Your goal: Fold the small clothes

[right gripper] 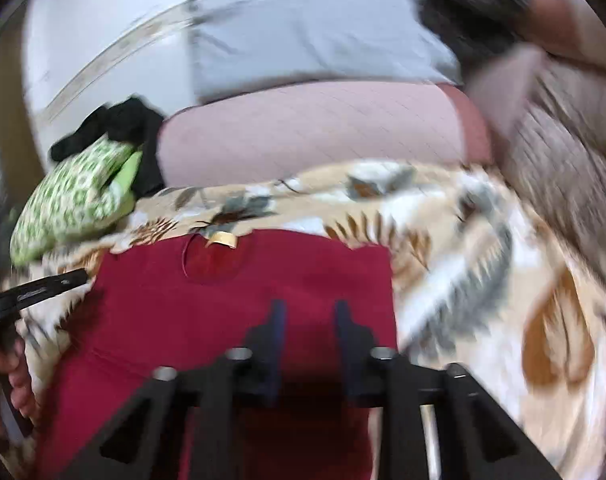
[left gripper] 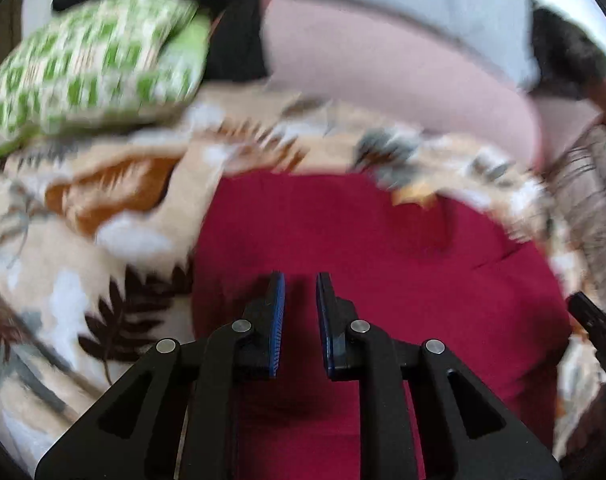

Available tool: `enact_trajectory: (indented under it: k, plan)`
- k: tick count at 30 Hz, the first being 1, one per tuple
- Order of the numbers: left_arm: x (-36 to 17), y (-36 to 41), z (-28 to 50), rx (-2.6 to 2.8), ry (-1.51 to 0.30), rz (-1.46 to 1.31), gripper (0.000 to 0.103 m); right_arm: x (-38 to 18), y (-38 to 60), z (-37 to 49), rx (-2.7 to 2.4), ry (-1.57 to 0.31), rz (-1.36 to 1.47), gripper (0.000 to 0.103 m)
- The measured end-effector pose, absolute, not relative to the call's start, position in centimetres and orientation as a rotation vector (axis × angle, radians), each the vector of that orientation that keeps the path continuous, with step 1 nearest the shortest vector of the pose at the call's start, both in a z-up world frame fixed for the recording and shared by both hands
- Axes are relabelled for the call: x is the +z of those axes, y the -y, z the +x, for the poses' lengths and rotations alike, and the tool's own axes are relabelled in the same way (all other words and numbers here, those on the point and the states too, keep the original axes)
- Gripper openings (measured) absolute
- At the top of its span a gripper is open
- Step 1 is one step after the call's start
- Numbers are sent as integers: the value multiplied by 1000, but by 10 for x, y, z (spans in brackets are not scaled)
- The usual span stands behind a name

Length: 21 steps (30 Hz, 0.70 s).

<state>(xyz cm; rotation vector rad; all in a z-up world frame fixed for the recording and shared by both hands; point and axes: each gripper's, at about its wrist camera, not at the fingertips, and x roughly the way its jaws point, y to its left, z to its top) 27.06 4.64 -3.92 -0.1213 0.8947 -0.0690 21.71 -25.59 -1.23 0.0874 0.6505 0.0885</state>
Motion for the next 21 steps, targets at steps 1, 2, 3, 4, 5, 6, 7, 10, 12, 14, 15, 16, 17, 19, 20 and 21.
enact_trajectory:
  k: [1, 2, 3, 4, 5, 6, 7, 10, 12, 14, 15, 16, 17, 19, 20, 21]
  plan:
    - [-53, -51, 274, -70, -930, -149, 14, -25, 258, 227, 102, -717, 102, 18]
    - [-56, -55, 271, -88, -895, -174, 14, -46, 261, 238, 80, -823, 105, 17]
    - [-56, -56, 268, -94, -877, -177, 14, -62, 265, 243, 59, -890, 121, 15]
    - [-57, -57, 265, -99, -866, -178, 14, -68, 271, 241, 65, -868, 175, 12]
    - [-58, -57, 263, -102, -851, -175, 14, -65, 274, 242, 62, -870, 196, 11]
    - [-59, -57, 262, -105, -844, -171, 14, -62, 275, 242, 54, -875, 207, 11]
    - [-61, -57, 262, -107, -835, -170, 14, -57, 273, 241, 45, -867, 202, 11]
    - [-62, -54, 258, -100, -810, -157, 14, -33, 270, 238, 38, -767, 191, 11]
    - [-62, -53, 254, -92, -797, -138, 14, -12, 266, 240, 47, -669, 165, 14]
    - [-64, -51, 253, -86, -788, -124, 14, -12, 264, 251, 43, -666, 142, 16]
    - [-65, -51, 253, -84, -783, -118, 14, -18, 264, 261, 35, -689, 134, 16]
    - [-65, -51, 253, -82, -780, -114, 14, -33, 266, 274, 14, -743, 118, 19]
    - [-66, -50, 253, -83, -777, -112, 14, -49, 270, 283, -15, -807, 110, 20]
    - [-68, -51, 254, -85, -770, -114, 14, -69, 279, 291, -4, -843, 153, 21]
    - [-67, -51, 254, -87, -770, -119, 14, -67, 280, 291, 0, -847, 161, 21]
    - [-68, -51, 254, -89, -767, -125, 14, -64, 279, 292, -1, -864, 152, 21]
